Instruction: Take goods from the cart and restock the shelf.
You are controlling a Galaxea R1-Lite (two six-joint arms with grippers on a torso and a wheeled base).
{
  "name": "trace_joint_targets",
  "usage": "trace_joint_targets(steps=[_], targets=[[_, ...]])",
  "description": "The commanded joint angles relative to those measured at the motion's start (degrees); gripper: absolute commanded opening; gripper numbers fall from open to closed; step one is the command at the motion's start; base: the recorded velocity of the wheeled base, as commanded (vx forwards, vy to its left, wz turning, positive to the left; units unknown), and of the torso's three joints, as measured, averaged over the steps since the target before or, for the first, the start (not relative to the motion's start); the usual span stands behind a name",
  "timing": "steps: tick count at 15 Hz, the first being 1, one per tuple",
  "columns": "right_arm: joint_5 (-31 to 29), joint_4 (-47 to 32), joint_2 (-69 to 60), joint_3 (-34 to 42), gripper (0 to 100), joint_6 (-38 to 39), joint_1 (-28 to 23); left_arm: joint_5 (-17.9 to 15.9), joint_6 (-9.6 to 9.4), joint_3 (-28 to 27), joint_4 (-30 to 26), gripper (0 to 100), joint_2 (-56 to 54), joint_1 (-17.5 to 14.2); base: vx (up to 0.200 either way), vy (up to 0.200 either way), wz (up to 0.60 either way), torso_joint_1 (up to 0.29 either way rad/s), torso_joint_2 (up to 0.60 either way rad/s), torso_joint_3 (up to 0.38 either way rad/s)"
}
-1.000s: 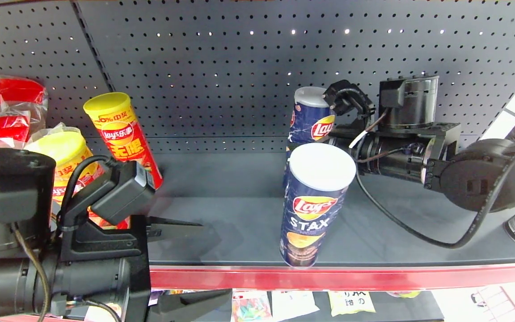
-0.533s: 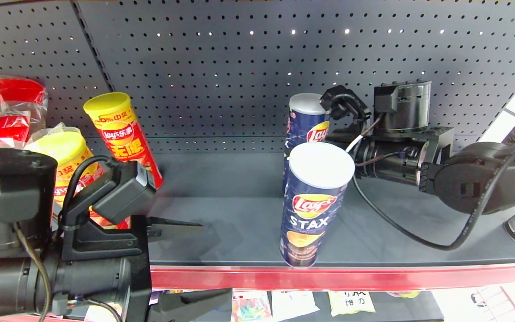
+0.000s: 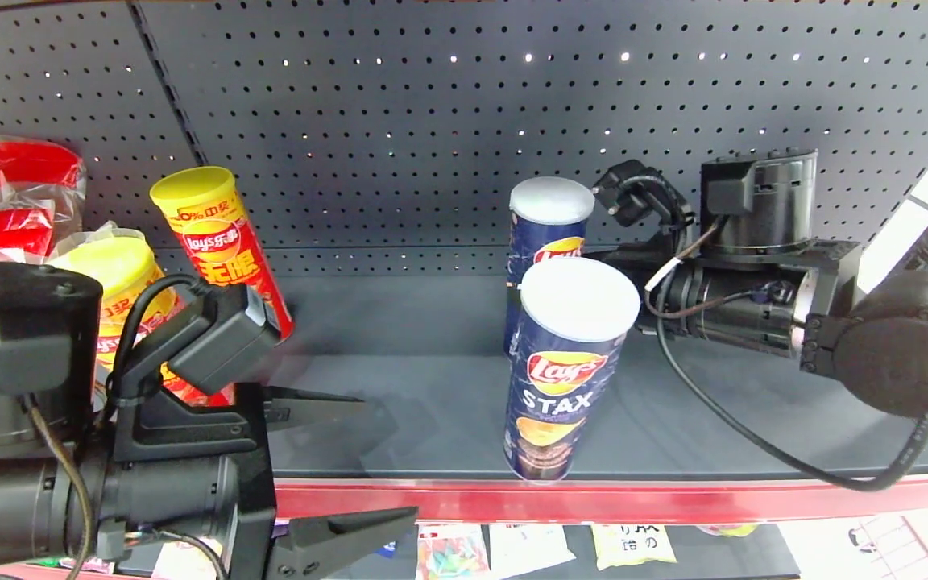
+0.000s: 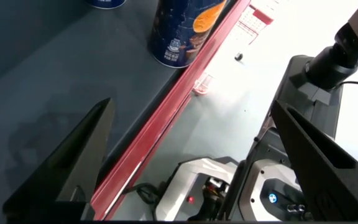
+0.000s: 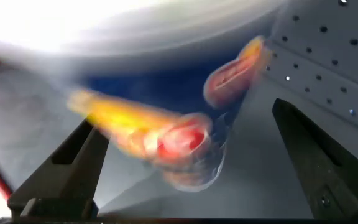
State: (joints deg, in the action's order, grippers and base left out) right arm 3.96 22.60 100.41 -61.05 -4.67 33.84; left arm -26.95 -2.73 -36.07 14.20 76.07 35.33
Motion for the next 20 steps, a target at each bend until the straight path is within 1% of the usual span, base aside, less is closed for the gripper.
trace_joint_targets(steps=[1,3,6,7,8,12,15,17,18,19,20], targets=[[-0.09,-0.01,-3.21,1.90,100,0.27,0.44,-0.03,0.01,-0.05,0.04,100,0.31,0.00,0.000,0.000,0.00,0.000,0.00,0.000],[-0.09,-0.01,-6.99,6.12,100,0.27,0.44,0.76,0.01,-0.14,0.04,100,0.66,0.00,0.000,0.000,0.00,0.000,0.00,0.000],[-0.62,-0.10,-10.68,10.16,100,1.24,-0.44,1.55,0.01,-0.14,0.04,100,1.36,-0.08,0.000,0.000,0.00,0.000,0.00,0.000],[-0.89,-0.10,-10.85,10.34,100,1.42,-0.62,1.55,0.01,-0.14,0.04,100,1.36,-0.08,0.000,0.000,0.00,0.000,0.00,0.000],[-3.35,-0.10,-11.12,11.22,100,2.38,-1.76,1.82,-0.17,-0.05,0.04,100,1.36,-0.08,0.000,0.000,0.00,0.000,0.00,0.000],[-3.52,-0.10,-10.68,11.48,100,5.20,-4.05,1.90,-0.17,0.04,0.04,100,1.19,0.00,0.000,0.000,0.00,0.000,0.00,0.000],[-4.49,-0.10,-12.17,15.35,100,5.20,-7.03,1.99,-0.26,0.04,0.04,100,1.36,-0.08,0.000,0.000,0.00,0.000,0.00,0.000],[-5.10,-0.10,-14.46,18.42,100,5.20,-8.44,3.40,-0.26,-0.05,0.04,100,2.07,-0.08,0.000,0.000,0.00,0.000,0.00,0.000],[-5.10,-0.10,-14.46,18.42,100,5.20,-8.44,3.40,-0.26,-0.05,0.04,100,2.07,-0.08,0.000,0.000,0.00,0.000,0.00,0.000],[-5.28,-0.19,-18.85,22.64,100,5.11,-10.11,4.19,-0.26,-0.58,0.04,100,3.82,-0.08,0.000,0.000,0.00,0.000,0.00,0.000],[-5.98,-0.19,-20.87,24.75,100,5.20,-10.11,4.19,-0.26,-0.75,0.04,100,4.79,-0.08,0.000,0.000,0.00,0.000,0.00,0.000]])
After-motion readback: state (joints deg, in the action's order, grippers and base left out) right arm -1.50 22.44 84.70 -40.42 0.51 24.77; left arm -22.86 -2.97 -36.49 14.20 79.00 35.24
